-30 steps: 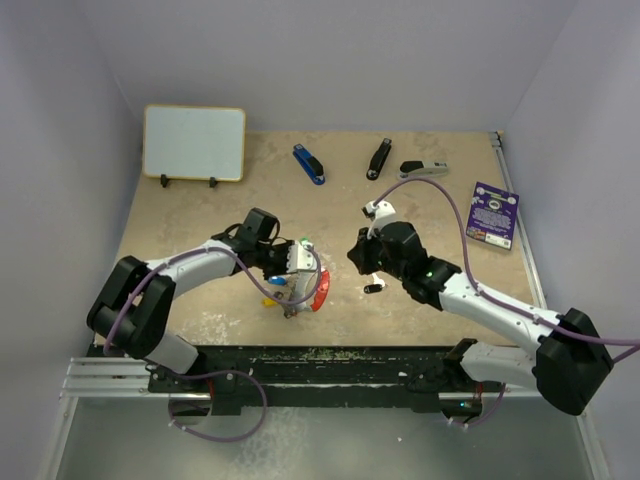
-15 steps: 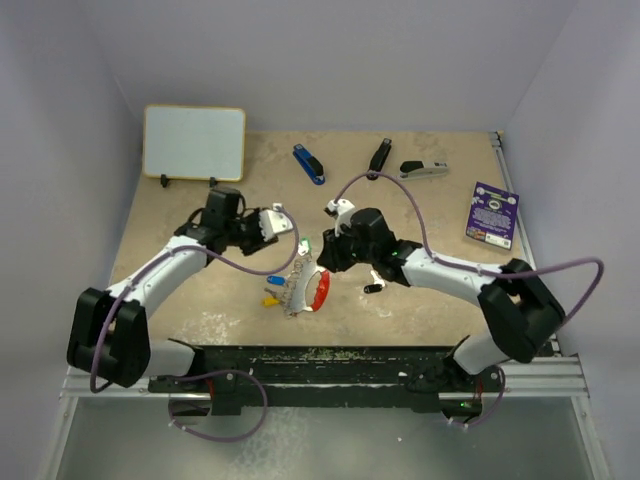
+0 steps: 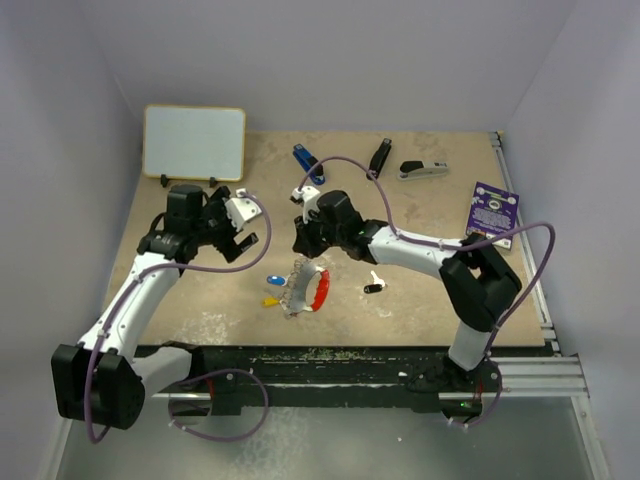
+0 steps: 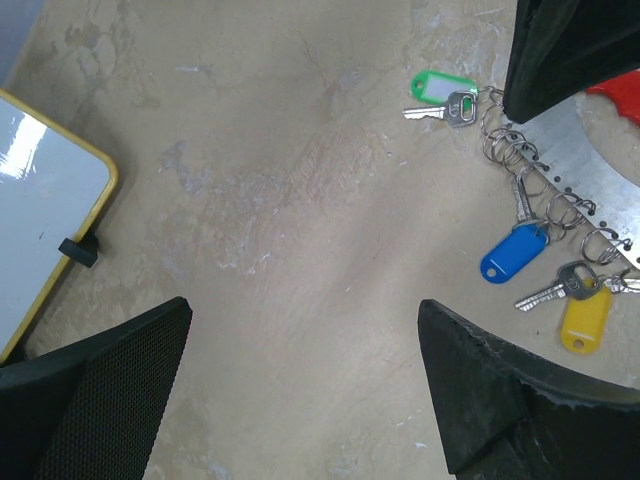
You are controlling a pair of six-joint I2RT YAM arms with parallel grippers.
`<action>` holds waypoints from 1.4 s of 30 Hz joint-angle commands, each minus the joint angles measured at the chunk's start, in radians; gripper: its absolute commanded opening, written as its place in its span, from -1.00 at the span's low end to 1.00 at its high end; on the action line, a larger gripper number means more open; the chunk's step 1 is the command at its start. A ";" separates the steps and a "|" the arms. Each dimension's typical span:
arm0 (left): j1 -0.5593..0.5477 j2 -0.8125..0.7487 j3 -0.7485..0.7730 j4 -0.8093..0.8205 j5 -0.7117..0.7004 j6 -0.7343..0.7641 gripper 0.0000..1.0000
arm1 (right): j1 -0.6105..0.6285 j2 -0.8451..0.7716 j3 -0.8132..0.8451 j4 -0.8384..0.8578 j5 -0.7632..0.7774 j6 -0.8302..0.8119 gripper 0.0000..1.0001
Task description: Put the keys on the keyring
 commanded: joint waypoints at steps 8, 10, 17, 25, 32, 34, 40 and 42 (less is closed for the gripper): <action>0.009 -0.024 -0.053 0.014 0.012 -0.038 0.97 | 0.016 0.138 0.100 -0.043 0.012 -0.033 -0.83; 0.009 -0.020 -0.059 0.025 0.017 -0.041 0.97 | 0.018 0.160 0.122 -0.046 0.012 -0.044 -0.83; 0.009 -0.009 -0.067 0.037 0.020 -0.036 0.97 | 0.017 0.208 0.166 -0.073 0.049 -0.086 -0.82; 0.009 -0.010 -0.090 0.054 0.008 -0.029 0.97 | 0.017 0.236 0.155 -0.122 0.063 -0.108 -0.75; 0.010 -0.005 -0.093 0.067 0.005 -0.029 0.97 | 0.017 0.208 0.124 -0.134 0.067 -0.109 -0.69; 0.010 -0.004 -0.093 0.072 0.007 -0.031 0.97 | 0.017 0.199 0.121 -0.142 0.074 -0.107 -0.66; 0.010 0.003 -0.093 0.079 0.019 -0.034 0.97 | 0.017 0.157 0.103 -0.159 0.057 -0.104 -0.68; 0.010 0.004 -0.096 0.081 0.021 -0.034 0.97 | 0.017 0.139 0.087 -0.164 0.053 -0.101 -0.70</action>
